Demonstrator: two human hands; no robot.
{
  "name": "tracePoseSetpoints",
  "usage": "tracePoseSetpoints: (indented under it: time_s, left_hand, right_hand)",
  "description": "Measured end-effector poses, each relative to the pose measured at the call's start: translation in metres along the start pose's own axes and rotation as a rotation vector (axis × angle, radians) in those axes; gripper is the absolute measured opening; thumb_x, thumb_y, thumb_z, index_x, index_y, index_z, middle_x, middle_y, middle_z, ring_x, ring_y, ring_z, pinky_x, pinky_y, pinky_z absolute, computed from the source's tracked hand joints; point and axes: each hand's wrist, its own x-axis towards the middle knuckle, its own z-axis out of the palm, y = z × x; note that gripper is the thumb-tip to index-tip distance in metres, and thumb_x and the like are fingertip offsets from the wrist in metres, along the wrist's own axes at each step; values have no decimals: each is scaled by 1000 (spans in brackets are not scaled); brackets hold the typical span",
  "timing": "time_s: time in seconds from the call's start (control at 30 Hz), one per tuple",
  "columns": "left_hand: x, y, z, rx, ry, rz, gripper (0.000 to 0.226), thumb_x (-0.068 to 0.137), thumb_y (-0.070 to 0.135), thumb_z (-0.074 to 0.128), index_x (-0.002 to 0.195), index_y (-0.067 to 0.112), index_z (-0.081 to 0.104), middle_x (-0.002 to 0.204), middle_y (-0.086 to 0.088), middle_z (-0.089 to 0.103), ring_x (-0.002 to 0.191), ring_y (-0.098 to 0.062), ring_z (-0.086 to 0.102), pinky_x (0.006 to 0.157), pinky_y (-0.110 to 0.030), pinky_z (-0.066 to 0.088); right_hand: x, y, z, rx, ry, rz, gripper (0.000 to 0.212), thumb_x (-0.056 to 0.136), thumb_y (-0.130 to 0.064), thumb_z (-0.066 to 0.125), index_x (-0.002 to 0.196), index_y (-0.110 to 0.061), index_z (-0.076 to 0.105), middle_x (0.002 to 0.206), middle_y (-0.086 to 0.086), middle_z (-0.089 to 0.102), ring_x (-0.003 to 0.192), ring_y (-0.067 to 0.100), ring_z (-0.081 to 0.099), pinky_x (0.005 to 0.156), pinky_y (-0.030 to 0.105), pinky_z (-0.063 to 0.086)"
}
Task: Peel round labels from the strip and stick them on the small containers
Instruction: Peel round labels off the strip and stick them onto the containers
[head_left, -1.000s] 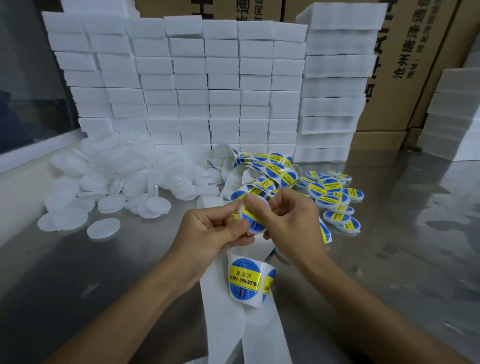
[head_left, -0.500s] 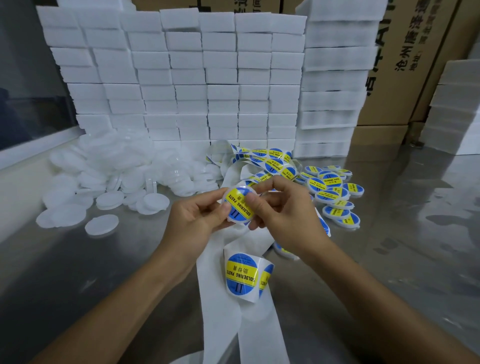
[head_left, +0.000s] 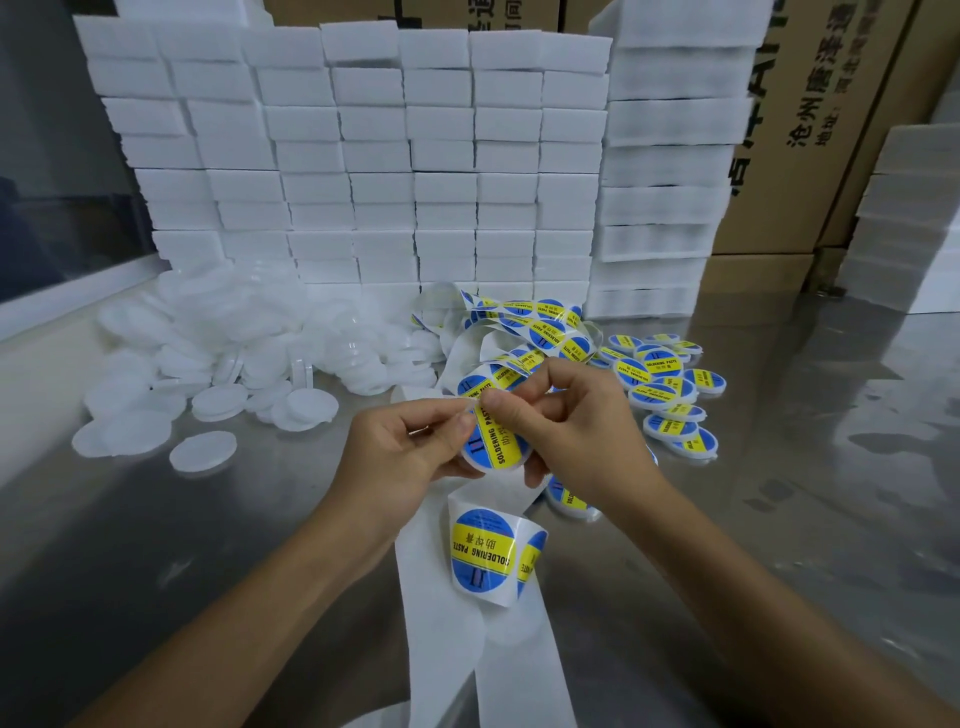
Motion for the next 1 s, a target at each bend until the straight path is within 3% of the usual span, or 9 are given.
tracePoseSetpoints:
  time_s: [0.1,0.2,0.27,0.4,0.47,0.57,0.67,0.87,1.0]
  left_hand:
    - [1,2,-5,-49,65,-25,24,71,28,65,89,15,74,86,-6,76,80,-21,74,63,-26,57]
    - [2,6,-5,-74,115,-10,13,70,27,66,75,20,76,79,-5,76,72,-17,73,59,-23,57]
    - [2,7,-5,-103,130,-11,12,69,25,67,70,19,77,78,-7,76,70,-19,73,59,-25,58]
    - [-1,7,-4,-114,126,-16,13,74,21,69,79,11,76,78,-13,75,68,-21,72,60,-26,58]
    - [-2,6,-3,-91,123,-18,17,75,22,69,84,9,75,80,-13,75,71,-22,73,61,-25,58]
    - [0,2,-4,-17,180,-13,6,82,13,69,84,10,74,71,-4,75,65,-15,72,60,-20,57]
    - [0,-4,3,-4,184,-62,8,87,6,67,81,9,72,59,-1,69,52,-12,66,61,-23,59]
    - [0,-13,2,182,177,3,9,89,10,66,84,13,72,66,-3,72,59,-12,69,60,-19,55]
    - [2,-16,-2,267,164,-28,10,91,11,64,85,15,71,65,-6,71,60,-17,69,65,-30,59]
  right_hand:
    - [1,3,1,34,-124,44,12,95,-12,61,86,-5,56,62,7,71,46,19,66,44,25,51]
    - [0,5,1,78,-174,78,4,95,-3,57,99,-6,57,73,10,73,57,20,71,53,26,55]
    - [-1,6,1,38,-138,70,24,87,-5,71,108,-12,62,88,16,72,61,18,71,58,27,56]
    - [-8,10,7,-380,-91,-250,60,67,-29,90,121,-22,66,115,-4,61,89,5,61,70,20,53]
    - [-8,10,10,-444,-53,-356,54,70,-32,87,119,-18,69,108,-1,62,94,7,59,71,19,52]
    - [-4,10,3,-488,54,-424,33,79,-17,80,111,-12,72,95,-1,70,82,8,64,71,27,54]
    - [-4,13,1,-451,-48,-292,23,86,-9,73,108,-14,72,92,-5,73,75,7,68,68,22,55]
    - [-5,25,9,-577,-204,-260,23,89,-19,70,111,-16,70,84,-11,70,79,-2,64,71,7,45]
    - [-5,20,1,-581,-323,-187,21,92,-34,65,93,-15,75,79,-8,71,73,-1,62,67,8,43]
